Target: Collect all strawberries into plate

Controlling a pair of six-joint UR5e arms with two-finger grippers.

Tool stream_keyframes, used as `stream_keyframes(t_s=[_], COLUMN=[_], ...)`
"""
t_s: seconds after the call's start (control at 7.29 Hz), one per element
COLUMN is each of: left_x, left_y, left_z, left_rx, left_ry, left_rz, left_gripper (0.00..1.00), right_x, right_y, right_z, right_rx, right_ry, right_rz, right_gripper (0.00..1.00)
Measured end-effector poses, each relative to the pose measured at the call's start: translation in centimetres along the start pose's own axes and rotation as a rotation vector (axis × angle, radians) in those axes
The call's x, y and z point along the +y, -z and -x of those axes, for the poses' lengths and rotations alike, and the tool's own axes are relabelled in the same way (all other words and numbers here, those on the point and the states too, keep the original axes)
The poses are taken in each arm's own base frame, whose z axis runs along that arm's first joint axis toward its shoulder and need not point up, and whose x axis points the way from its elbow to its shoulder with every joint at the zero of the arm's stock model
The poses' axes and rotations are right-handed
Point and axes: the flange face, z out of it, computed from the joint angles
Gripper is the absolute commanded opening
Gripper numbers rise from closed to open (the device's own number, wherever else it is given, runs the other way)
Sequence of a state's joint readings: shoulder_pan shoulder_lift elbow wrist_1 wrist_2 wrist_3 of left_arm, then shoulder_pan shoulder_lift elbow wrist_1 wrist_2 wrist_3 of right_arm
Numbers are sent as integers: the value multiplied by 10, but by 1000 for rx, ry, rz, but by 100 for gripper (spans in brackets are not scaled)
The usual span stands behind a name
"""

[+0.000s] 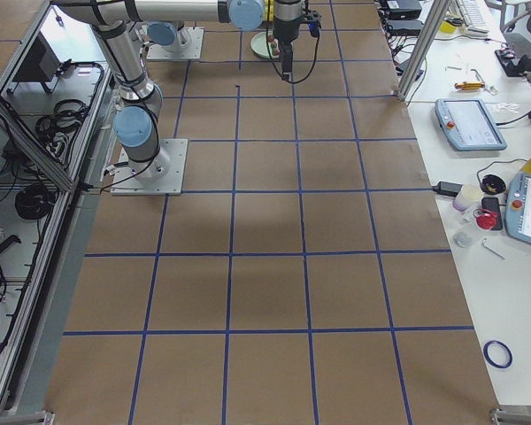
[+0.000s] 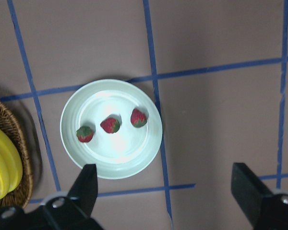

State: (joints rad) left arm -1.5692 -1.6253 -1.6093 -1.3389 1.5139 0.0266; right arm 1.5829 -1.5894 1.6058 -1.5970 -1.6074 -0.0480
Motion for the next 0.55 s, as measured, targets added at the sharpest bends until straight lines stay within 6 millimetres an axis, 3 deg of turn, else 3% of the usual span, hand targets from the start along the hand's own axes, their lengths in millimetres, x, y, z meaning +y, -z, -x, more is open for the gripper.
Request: stream_keyframes(t_s=[0.27, 0.55], left_x=[0, -3], left_y=[-9, -2], left_z=[-2, -4], left_rx=[21, 24], left_ry=[40, 42], left_rz=[-58, -43], left_gripper=[100, 100], right_x=[0, -1], right_y=[-1, -1], right_z=[0, 0], right_rx=[0, -1], right_ry=[0, 1], right_rz=[1, 2], right_gripper=[100, 100])
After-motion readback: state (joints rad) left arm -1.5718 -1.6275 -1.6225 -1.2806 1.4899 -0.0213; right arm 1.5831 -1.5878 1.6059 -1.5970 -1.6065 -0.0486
